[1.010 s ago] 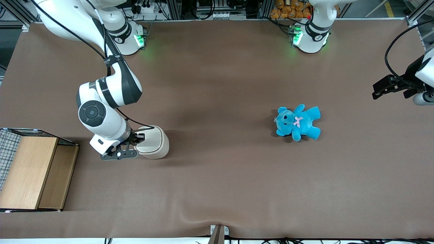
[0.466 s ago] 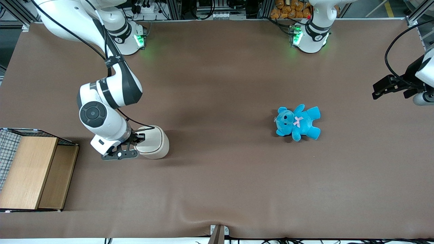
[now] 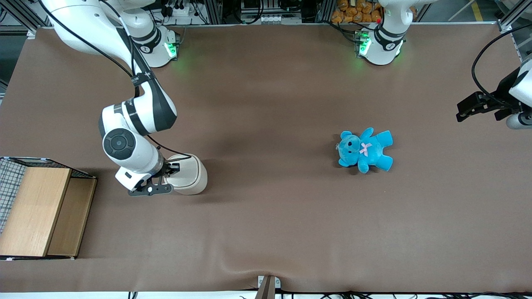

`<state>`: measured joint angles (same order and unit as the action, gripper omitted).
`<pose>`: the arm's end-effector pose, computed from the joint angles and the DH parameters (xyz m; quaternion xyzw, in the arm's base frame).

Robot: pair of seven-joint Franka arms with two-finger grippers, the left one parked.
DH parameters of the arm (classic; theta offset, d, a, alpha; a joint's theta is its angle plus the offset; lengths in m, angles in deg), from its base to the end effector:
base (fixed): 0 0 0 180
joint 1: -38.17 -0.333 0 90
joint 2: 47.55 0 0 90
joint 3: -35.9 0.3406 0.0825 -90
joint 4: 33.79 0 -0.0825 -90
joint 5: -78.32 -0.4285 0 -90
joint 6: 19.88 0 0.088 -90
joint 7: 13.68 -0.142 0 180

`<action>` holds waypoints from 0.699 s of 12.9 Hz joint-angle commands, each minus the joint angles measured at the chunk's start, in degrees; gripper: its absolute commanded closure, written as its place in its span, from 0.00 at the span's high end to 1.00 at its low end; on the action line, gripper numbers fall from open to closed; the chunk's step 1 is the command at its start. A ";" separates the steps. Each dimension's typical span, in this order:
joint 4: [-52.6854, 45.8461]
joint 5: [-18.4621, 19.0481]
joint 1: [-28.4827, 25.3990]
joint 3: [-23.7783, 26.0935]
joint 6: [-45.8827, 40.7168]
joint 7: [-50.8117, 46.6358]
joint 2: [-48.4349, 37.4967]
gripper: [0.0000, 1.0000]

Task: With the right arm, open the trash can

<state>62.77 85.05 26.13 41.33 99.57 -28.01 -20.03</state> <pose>0.6799 0.1987 0.2779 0.9974 0.0537 -0.0297 0.0375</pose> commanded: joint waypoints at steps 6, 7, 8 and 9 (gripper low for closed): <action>2.31 1.09 0.09 0.20 2.53 -0.61 0.33 0.00; 2.40 1.09 0.17 0.20 2.54 -0.69 0.33 0.00; 2.41 1.09 0.09 0.20 2.54 -0.96 0.33 0.00; 2.32 1.09 0.09 0.20 2.45 -1.13 0.33 0.00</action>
<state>63.30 85.08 26.15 41.27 100.48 -28.02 -20.05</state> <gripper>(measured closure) 0.991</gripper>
